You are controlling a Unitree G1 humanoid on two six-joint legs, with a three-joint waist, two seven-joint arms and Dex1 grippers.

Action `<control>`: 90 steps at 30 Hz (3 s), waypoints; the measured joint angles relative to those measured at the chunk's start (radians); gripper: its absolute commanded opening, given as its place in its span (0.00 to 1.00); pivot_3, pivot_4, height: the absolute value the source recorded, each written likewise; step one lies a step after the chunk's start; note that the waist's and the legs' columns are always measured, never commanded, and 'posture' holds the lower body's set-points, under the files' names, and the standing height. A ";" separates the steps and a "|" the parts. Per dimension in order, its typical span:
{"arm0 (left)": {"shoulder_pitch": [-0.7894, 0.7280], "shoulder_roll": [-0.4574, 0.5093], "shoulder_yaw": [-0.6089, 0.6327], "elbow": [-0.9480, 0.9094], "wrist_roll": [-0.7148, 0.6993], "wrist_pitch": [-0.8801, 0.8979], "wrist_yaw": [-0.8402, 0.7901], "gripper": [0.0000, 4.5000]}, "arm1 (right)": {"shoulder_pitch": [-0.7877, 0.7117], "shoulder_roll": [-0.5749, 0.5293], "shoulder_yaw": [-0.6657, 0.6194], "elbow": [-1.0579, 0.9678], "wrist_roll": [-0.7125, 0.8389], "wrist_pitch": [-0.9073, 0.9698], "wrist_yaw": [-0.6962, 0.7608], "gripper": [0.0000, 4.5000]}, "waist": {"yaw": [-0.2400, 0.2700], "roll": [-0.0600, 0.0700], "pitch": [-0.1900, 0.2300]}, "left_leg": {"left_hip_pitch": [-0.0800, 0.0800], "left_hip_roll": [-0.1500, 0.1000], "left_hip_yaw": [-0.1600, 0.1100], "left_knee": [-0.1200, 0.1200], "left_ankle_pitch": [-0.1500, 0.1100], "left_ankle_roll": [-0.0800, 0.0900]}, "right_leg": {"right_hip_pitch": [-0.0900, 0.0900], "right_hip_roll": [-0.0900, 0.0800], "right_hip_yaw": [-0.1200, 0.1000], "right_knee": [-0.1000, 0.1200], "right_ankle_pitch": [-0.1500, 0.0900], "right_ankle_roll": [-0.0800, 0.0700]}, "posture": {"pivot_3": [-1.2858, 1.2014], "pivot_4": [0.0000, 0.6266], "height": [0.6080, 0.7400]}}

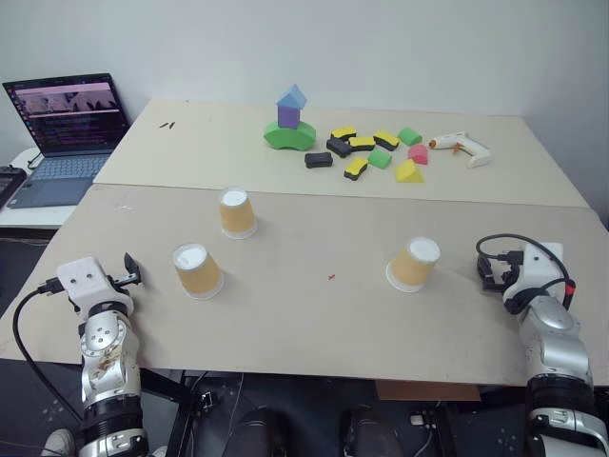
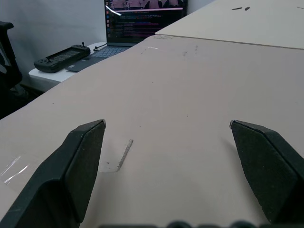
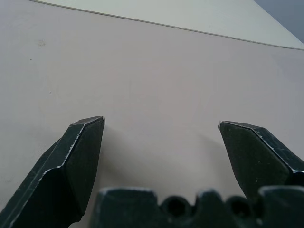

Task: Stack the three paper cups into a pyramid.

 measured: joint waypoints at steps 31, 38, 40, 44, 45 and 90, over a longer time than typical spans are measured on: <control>0.209 0.103 -0.105 -0.358 -0.106 0.184 -0.315 1.00 | -0.386 -0.305 0.461 -0.798 0.587 0.578 0.958 1.00 | 0.019 -0.001 0.000 | -0.003 -0.001 -0.003 -0.005 -0.002 0.004 | 0.002 -0.010 -0.012 -0.015 0.004 0.000 | 0.52 0.24 0.66; 0.338 0.285 -0.087 -0.634 -0.233 0.352 -0.506 1.00 | -0.382 -0.277 0.474 -0.773 0.523 0.538 0.968 1.00 | 0.019 -0.001 0.001 | -0.002 0.000 -0.004 -0.005 -0.006 -0.005 | 0.003 -0.009 -0.013 -0.015 0.004 0.000 | 0.52 0.24 0.66; 0.358 0.349 -0.053 -0.666 -0.276 0.393 -0.566 1.00 | -0.379 -0.267 0.474 -0.763 0.508 0.534 0.970 1.00 | 0.019 -0.001 0.001 | -0.002 0.000 -0.004 -0.005 -0.006 -0.005 | 0.002 -0.009 -0.013 -0.015 0.004 0.000 | 0.52 0.24 0.66; 0.361 0.455 0.002 -0.693 -0.349 0.467 -0.668 1.00 | -0.363 -0.254 0.473 -0.745 0.489 0.530 0.966 1.00 | 0.021 0.000 0.001 | -0.002 0.000 -0.003 -0.005 -0.006 -0.005 | 0.002 -0.006 -0.013 -0.015 0.004 0.000 | 0.52 0.24 0.66; 0.357 0.468 0.002 -0.693 -0.358 0.477 -0.685 1.00 | -0.363 -0.246 0.473 -0.745 0.489 0.530 0.962 1.00 | 0.020 0.000 0.001 | -0.002 0.000 -0.003 -0.005 -0.005 -0.005 | 0.003 -0.004 -0.013 -0.015 0.004 0.000 | 0.52 0.24 0.66; -0.157 0.369 -0.430 -0.330 -0.223 0.373 -0.962 0.58 | -0.242 -0.258 0.373 -0.799 0.422 0.537 0.758 1.00 | 0.026 0.000 0.001 | -0.002 0.000 -0.002 -0.005 -0.001 0.002 | 0.004 0.002 -0.012 -0.015 0.003 0.000 | 0.52 0.24 0.66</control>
